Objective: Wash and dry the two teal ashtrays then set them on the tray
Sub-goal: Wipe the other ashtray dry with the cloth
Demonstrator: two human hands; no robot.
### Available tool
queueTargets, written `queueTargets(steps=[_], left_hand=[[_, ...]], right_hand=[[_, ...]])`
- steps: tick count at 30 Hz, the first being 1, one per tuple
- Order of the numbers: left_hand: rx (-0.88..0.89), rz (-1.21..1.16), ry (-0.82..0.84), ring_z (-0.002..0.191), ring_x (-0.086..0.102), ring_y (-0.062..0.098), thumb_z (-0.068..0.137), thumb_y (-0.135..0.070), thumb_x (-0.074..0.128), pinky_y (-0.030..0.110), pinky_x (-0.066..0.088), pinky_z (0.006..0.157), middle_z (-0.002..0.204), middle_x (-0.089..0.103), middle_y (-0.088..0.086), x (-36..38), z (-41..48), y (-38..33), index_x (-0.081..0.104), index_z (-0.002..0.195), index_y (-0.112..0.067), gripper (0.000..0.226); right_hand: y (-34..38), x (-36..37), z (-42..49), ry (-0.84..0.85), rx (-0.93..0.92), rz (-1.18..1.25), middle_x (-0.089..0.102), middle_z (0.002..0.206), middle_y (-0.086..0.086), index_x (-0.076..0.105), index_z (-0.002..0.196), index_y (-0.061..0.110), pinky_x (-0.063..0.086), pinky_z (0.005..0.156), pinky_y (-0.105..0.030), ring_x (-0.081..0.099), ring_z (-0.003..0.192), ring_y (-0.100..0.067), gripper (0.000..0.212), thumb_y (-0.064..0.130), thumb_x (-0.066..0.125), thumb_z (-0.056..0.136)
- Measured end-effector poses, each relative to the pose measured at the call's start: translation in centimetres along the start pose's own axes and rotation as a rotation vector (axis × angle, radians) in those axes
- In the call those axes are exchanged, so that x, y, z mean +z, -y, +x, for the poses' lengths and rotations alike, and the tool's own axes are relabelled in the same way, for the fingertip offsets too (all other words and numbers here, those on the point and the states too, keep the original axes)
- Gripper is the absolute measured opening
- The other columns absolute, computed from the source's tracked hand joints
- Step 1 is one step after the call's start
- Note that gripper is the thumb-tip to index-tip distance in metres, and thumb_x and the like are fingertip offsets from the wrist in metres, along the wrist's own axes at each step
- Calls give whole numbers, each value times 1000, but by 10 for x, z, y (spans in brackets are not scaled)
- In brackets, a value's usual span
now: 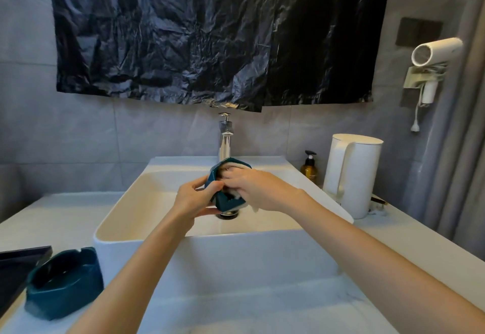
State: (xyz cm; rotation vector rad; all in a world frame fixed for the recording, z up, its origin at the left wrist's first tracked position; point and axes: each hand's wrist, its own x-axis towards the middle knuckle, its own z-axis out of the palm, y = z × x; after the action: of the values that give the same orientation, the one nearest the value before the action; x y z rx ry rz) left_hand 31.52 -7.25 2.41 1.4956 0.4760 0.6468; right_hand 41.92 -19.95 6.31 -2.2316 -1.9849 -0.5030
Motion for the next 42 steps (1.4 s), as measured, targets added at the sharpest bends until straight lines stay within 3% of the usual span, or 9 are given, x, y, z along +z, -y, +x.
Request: queueTargets(steps=[5,8,11,15,23,27,35,39,42], left_hand=[[17,24,-3,85,69,28,84,-12,69,38,61,64,101,69,18,0,-2,-1,61,123,-9,40],[36,5,-33,80,70,27,83,-9,70,38,61,60,99,69,18,0,-4,-2,62,119,-4,37],[33,4,-27,74,69,25,82,-8,70,37,60,56,97,68,18,0,-6,-2,62,116,-2,35],[22,12,-3,80,70,27,83,-12,70,38,61,61,104,68,18,-1,-4,-1,61,120,-4,39],[51,6,19,80,69,27,87,-18,66,39,61,64,101,69,16,2,-6,-2,62,122,-8,36],[71,-4,26,81,69,26,86,-20,67,42,61,67,102,69,15,-4,-8,-3,62,123,-9,38],[44,-14,33,83,71,28,87,-21,66,41,61,65,101,70,16,-3,-11,-1,64,120,-8,35],[31,-37,38,83,70,27,88,-23,64,36,61,62,99,69,14,0,-12,-3,63,121,-8,36],[21,-42,32,81,69,27,88,-28,64,34,60,60,97,68,12,-1,-13,-4,62,119,-10,37]], right_hand=[[-1,1,6,-29,-7,-216,58,132,5,54,132,25,54,83,-34,57,115,-18,39,20,57,93],[4,2,11,-90,172,-349,68,106,-4,64,108,17,48,67,-31,64,91,-24,20,22,52,94],[2,8,8,-123,216,-127,72,85,-4,75,90,15,50,65,-32,63,77,-22,22,26,55,91],[2,12,-4,-197,201,404,75,87,2,79,90,20,54,77,-26,65,85,-12,12,15,72,81],[21,19,15,-705,457,620,75,82,1,79,88,13,55,64,-21,67,73,-8,11,17,78,77],[19,14,13,-486,384,636,75,95,-2,77,97,14,53,80,-19,65,86,-7,16,13,74,81],[3,-6,0,-24,94,402,72,88,10,78,94,17,40,70,-8,56,75,5,18,8,67,85],[11,6,0,-238,131,480,75,79,3,80,87,20,55,66,-27,66,70,-12,17,8,68,82],[21,11,5,-488,190,441,76,85,-2,79,91,17,55,73,-25,68,77,-15,16,10,68,82]])
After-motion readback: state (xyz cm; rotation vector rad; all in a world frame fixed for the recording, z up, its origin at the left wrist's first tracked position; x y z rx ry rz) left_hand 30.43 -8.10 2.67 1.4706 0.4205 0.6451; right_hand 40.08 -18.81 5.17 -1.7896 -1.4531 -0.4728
